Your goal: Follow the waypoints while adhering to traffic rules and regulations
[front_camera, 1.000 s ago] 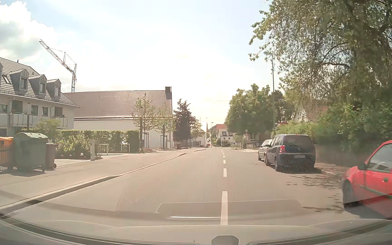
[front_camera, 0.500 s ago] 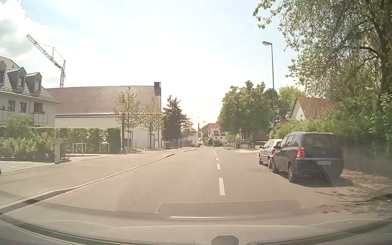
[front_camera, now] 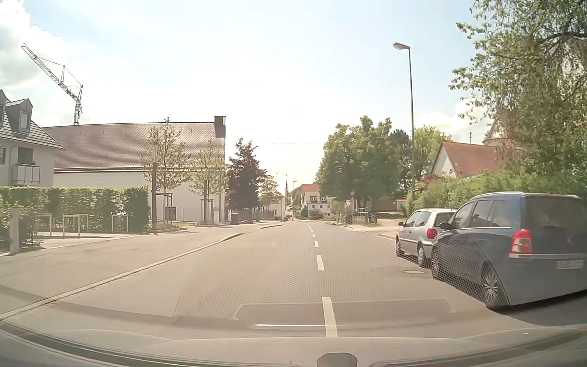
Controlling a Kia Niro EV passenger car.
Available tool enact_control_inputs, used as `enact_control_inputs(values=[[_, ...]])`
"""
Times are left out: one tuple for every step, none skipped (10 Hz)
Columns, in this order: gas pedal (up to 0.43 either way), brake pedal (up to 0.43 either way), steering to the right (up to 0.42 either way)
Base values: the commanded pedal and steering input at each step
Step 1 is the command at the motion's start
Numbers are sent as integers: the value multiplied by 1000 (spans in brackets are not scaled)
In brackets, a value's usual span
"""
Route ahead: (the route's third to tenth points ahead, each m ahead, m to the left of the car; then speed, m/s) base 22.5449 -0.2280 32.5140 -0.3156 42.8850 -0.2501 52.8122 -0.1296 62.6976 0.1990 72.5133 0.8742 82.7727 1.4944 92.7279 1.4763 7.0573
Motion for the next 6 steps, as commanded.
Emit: enact_control_inputs(values=[[110, 0, 24], [110, 0, 23], [118, 0, 23], [118, 0, 23], [130, 0, 23], [130, 0, 22]])
